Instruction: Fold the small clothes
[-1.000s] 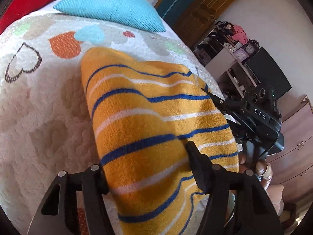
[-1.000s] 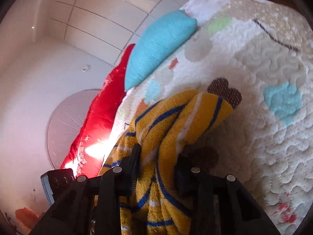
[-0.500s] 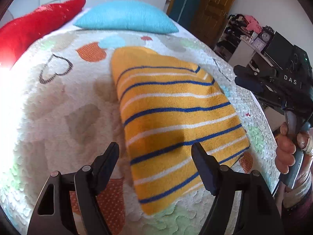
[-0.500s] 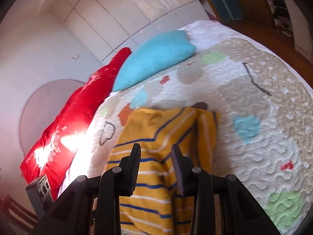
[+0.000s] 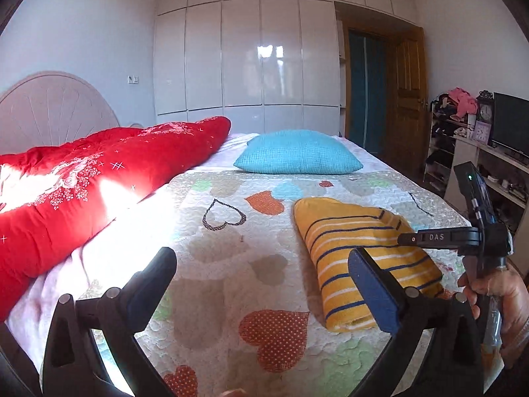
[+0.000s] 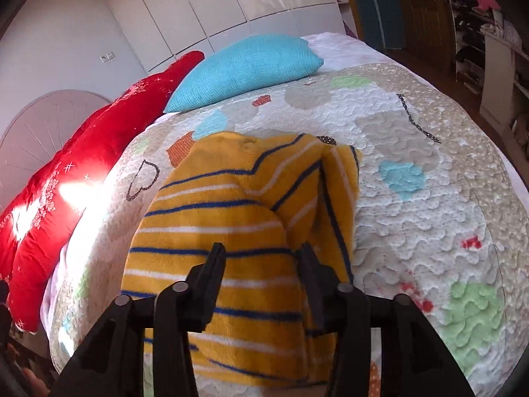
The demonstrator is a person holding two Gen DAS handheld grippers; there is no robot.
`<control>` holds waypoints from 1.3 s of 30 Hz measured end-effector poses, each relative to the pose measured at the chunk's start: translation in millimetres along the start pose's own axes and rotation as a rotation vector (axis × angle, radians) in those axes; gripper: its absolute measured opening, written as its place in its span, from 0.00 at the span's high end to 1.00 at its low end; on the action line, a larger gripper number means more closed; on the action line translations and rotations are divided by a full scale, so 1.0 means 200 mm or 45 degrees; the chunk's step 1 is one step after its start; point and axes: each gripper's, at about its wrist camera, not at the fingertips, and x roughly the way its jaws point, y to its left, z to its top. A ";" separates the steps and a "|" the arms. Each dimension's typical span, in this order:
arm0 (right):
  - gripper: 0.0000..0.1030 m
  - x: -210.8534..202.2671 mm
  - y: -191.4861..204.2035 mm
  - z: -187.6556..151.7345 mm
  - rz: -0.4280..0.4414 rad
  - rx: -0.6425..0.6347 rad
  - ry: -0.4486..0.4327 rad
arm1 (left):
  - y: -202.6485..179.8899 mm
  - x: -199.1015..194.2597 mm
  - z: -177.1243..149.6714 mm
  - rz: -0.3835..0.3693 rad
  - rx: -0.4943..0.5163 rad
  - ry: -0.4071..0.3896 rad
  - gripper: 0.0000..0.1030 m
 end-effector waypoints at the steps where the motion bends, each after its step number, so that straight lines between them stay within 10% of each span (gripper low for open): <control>1: 0.47 -0.05 0.00 -0.04 0.019 0.004 -0.009 | 0.00 -0.03 0.00 -0.011 -0.014 -0.006 0.00; 7: 0.38 -0.25 -0.07 -0.32 0.044 0.087 -0.044 | -0.05 -0.04 -0.05 -0.180 -0.076 0.166 0.00; 17: 0.36 -0.31 -0.14 -0.64 -0.049 0.140 0.031 | -0.20 0.14 -0.29 -0.152 -0.040 0.553 0.00; 39: 0.31 -0.30 0.01 -0.64 -0.160 -0.022 -0.008 | -0.23 0.08 -0.35 -0.158 -0.033 0.699 0.00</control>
